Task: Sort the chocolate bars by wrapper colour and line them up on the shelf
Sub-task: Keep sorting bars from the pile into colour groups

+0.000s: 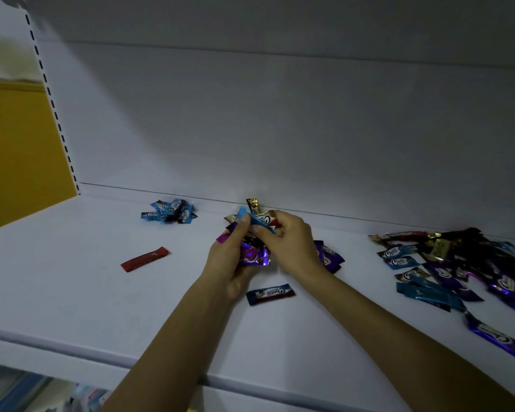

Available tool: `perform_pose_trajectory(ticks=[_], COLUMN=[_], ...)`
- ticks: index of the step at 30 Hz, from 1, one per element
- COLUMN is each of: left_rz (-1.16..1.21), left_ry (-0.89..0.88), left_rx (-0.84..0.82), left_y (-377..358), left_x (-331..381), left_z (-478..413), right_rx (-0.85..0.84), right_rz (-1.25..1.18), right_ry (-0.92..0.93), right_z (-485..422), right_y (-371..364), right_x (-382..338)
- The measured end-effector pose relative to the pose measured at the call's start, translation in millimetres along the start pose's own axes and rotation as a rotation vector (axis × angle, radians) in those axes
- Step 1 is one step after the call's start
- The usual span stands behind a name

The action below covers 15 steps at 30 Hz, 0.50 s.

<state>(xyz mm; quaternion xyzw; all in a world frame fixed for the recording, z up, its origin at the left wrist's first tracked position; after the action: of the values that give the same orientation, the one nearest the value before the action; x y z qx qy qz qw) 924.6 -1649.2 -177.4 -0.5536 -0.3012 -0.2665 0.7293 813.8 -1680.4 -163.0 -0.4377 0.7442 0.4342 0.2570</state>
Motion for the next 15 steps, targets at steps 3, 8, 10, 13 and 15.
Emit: perform_pose_trajectory(ticks=[3,8,10,13,15], left_rz=[0.035,0.084,0.089,0.143,0.151], left_ry=[-0.028,-0.031,-0.028,-0.025,-0.030], left_rx=[0.050,0.124,0.162,0.194,0.192], left_y=[1.1,2.5,2.5,2.4,2.3], left_x=[-0.3,0.0,-1.3,-0.6,-1.1], left_z=[0.1,-4.5,-5.2,-5.2,-3.9], right_rx=[-0.022,-0.183,-0.123,-0.001,0.015], right_rz=[0.069,-0.267,-0.336,-0.289,-0.120], right_ry=[0.055,-0.103,-0.193,-0.234,-0.173], right_z=[1.0,1.6,-4.7,-25.5,-39.4], right_y=[0.9,11.1,15.0,15.4,10.4], right_x=[-3.4,-0.7,1.9,7.7,12.0])
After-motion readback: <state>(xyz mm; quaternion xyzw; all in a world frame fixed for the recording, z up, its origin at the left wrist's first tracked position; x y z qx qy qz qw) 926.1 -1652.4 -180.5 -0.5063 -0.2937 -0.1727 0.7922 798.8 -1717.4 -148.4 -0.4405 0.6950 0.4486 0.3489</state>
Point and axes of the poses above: each hand's wrist, its own z-axis away from the middle knuckle, its own y-axis out of the back of the hand, x = y × z, the point moved 1 cm from there along -z, towards the middle knuckle, and after that the axes turned 7 degrees about x, right-handed, at the moved point
